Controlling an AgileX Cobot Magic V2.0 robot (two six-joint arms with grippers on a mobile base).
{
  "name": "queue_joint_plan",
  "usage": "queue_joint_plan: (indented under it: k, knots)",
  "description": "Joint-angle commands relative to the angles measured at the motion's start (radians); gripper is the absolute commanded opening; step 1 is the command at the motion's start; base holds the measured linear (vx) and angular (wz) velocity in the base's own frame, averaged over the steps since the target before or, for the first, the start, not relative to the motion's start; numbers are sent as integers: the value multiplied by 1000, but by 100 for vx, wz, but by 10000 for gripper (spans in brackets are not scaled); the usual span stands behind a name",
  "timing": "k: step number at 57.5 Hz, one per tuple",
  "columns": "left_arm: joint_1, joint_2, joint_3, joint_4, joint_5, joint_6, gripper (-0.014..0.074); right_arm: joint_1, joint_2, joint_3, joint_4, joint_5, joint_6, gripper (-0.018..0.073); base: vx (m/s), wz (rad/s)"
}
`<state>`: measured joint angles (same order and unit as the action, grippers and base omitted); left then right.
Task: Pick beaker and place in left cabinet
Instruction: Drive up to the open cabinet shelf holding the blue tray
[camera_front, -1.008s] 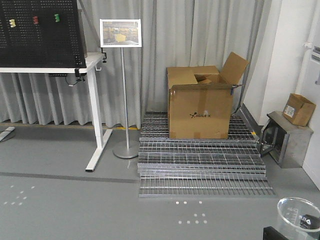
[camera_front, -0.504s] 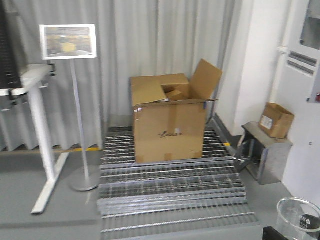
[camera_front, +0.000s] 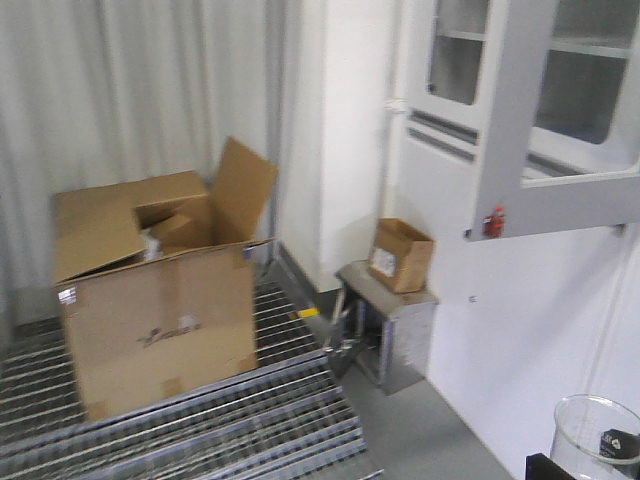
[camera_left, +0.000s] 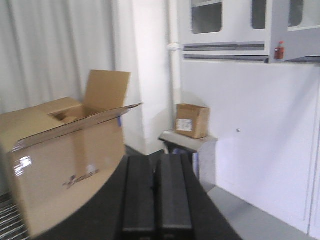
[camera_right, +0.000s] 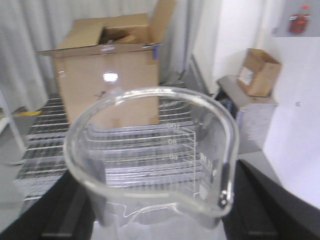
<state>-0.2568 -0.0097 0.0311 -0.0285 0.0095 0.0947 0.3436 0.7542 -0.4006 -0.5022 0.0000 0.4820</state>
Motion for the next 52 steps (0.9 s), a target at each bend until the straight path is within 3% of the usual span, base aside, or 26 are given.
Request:
queue_joint_plan:
  k: [1, 52]
  knots:
    - [-4, -19, 16, -8, -85, -3, 1, -3, -8, -31, 1, -73, -5, -6, 50, -61]
    - [-4, -19, 16, -8, -85, -3, 1, -3, -8, -31, 1, -73, -5, -6, 40, -74]
